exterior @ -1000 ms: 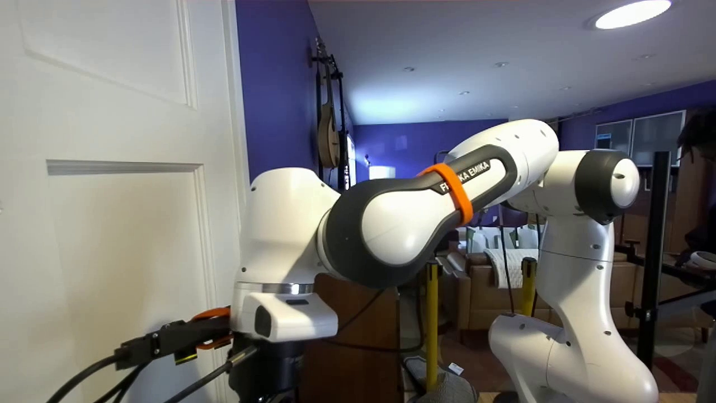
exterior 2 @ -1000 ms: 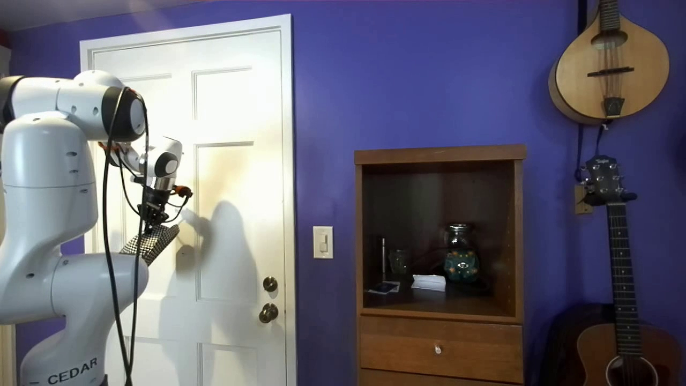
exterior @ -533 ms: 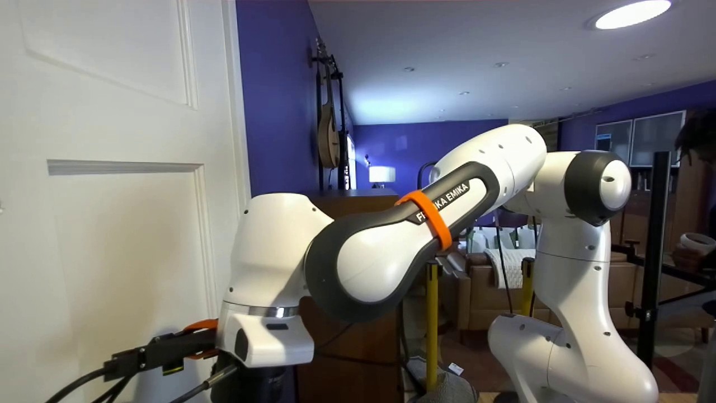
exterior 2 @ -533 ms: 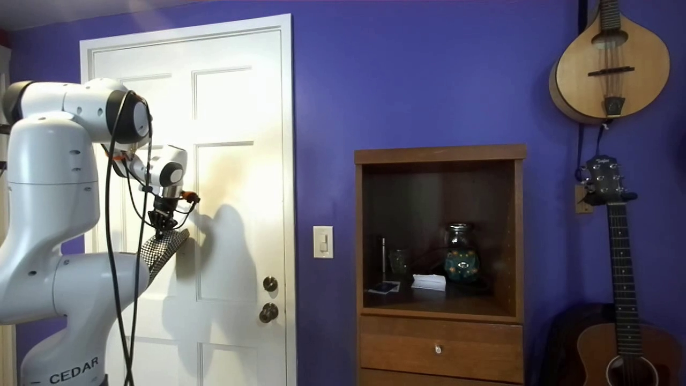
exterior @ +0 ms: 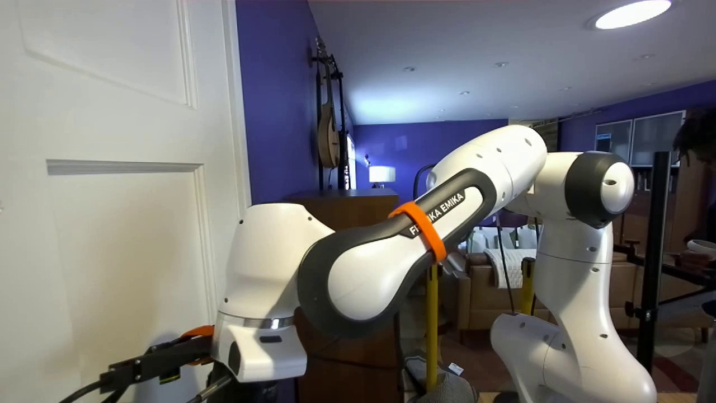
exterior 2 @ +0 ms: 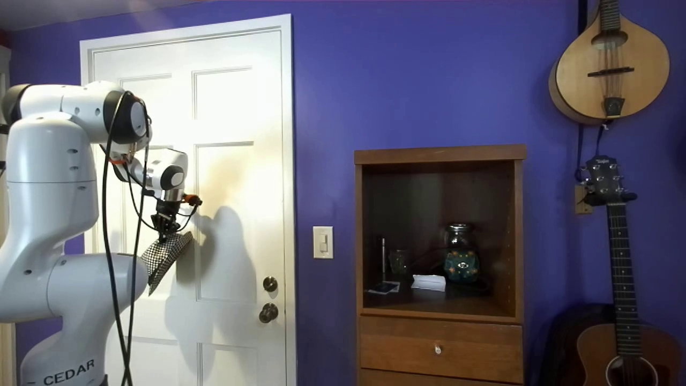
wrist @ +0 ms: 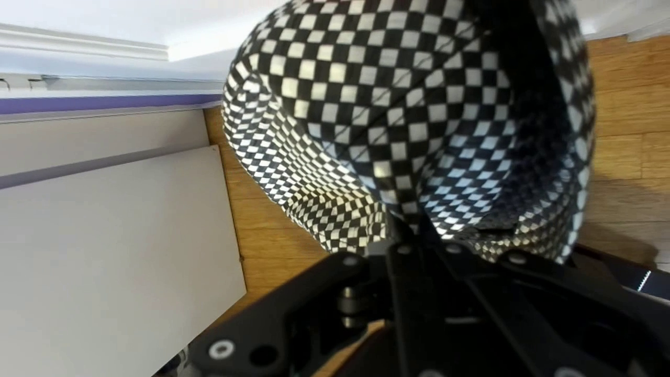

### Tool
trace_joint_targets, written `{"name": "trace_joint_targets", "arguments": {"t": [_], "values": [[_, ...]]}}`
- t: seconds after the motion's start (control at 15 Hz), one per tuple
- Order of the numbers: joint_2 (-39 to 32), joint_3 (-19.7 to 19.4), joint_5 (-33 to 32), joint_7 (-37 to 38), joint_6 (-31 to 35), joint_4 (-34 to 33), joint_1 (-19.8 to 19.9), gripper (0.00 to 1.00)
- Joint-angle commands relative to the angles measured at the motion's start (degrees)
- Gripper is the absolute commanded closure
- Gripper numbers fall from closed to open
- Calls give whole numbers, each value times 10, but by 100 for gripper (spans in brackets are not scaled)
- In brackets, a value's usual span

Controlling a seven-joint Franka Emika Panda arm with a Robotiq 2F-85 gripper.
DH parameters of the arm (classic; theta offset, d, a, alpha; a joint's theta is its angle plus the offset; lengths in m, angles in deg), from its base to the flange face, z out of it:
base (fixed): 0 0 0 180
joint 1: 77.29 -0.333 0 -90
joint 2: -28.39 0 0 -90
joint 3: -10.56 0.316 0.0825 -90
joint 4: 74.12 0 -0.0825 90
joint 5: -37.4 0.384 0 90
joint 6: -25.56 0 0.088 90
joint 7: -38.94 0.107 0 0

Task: Hang the hat on the door

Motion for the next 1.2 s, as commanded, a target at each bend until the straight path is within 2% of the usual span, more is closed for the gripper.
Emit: {"name": "trace_joint_targets", "arguments": {"t": [0.0,0.33,0.6,0.67,1.13], "values": [[-28,-15,-3,-14,48,-3,-32,99],[-54,-18,1,-22,92,4,-52,99],[-66,-15,7,-22,99,8,-54,99],[-69,67,11,-22,98,8,27,99],[-90,192,8,-21,102,5,143,99]]}}
